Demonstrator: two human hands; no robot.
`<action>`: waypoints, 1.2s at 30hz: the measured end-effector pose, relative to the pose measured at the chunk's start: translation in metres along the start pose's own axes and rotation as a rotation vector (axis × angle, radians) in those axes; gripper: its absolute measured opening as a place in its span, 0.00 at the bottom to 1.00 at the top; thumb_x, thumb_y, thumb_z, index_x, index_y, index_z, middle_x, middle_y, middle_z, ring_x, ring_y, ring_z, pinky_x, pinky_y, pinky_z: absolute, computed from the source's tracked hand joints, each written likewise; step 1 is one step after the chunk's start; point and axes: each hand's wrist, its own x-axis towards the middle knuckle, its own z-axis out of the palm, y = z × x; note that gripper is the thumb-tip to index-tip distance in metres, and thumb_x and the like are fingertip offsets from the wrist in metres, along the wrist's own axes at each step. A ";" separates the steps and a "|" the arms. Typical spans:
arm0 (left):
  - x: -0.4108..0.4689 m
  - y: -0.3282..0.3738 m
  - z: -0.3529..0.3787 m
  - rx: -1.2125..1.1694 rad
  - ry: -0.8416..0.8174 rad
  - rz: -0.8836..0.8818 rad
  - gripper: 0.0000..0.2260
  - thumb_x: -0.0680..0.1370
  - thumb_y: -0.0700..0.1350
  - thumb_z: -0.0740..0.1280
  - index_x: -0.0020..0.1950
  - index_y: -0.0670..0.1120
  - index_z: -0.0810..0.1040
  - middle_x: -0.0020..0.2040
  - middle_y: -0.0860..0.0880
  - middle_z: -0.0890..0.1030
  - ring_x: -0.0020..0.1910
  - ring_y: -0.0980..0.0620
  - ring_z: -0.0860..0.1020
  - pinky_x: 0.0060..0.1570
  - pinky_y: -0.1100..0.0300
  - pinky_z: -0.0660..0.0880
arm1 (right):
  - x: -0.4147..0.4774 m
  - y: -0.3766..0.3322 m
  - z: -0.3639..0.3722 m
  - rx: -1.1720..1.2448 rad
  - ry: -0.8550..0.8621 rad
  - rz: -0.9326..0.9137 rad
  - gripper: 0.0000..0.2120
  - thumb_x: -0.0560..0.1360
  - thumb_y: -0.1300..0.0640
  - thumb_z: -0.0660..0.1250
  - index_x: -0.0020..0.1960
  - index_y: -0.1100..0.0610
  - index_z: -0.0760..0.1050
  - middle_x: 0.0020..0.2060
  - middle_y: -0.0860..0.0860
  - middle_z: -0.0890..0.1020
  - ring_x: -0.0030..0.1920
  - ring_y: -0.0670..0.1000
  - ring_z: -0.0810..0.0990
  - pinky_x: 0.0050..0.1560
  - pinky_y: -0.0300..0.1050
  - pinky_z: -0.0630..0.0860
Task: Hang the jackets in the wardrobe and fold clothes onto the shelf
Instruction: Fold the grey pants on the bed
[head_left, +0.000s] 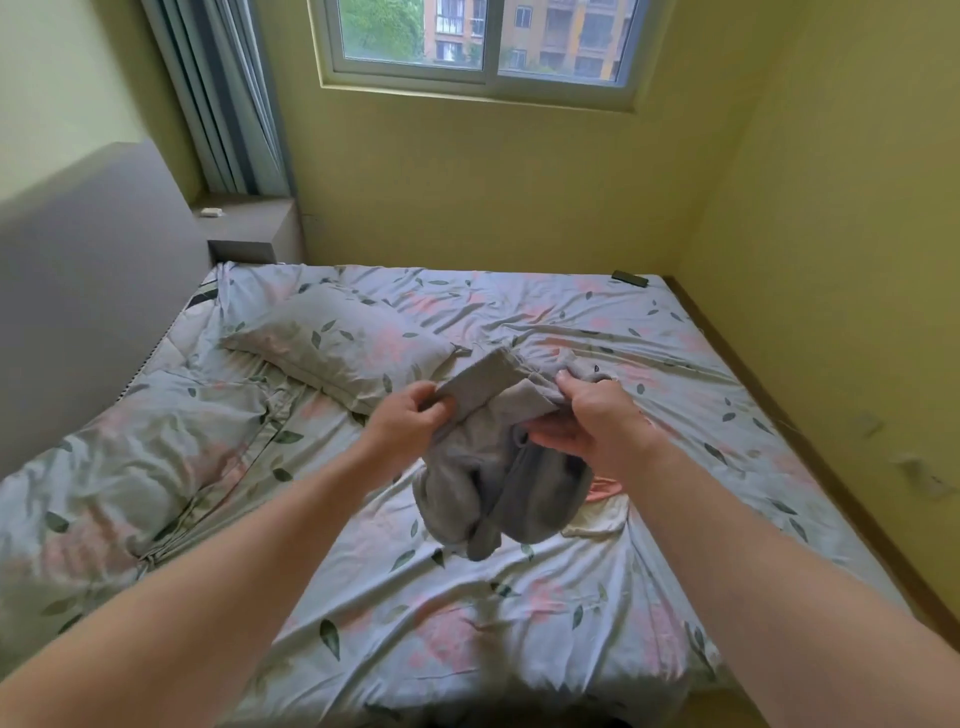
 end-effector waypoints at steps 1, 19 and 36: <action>0.003 0.011 -0.006 0.010 0.008 0.043 0.07 0.71 0.52 0.68 0.44 0.51 0.83 0.39 0.48 0.82 0.39 0.50 0.78 0.45 0.53 0.73 | -0.002 0.003 -0.008 -0.215 0.012 0.014 0.14 0.83 0.50 0.63 0.57 0.61 0.77 0.42 0.60 0.85 0.36 0.59 0.86 0.30 0.47 0.81; -0.008 0.078 -0.064 0.533 -0.563 0.088 0.17 0.62 0.45 0.72 0.51 0.55 0.81 0.47 0.49 0.84 0.47 0.43 0.83 0.43 0.46 0.81 | -0.017 0.002 0.013 -0.397 -0.369 -0.425 0.13 0.62 0.53 0.75 0.39 0.57 0.75 0.38 0.56 0.73 0.40 0.54 0.70 0.42 0.52 0.66; -0.036 -0.104 -0.002 1.290 -0.451 -0.028 0.09 0.76 0.44 0.58 0.56 0.50 0.70 0.52 0.47 0.82 0.50 0.44 0.81 0.49 0.50 0.79 | -0.067 0.008 -0.050 -2.098 -0.593 -0.536 0.06 0.71 0.47 0.63 0.40 0.48 0.72 0.33 0.47 0.76 0.33 0.51 0.75 0.32 0.43 0.70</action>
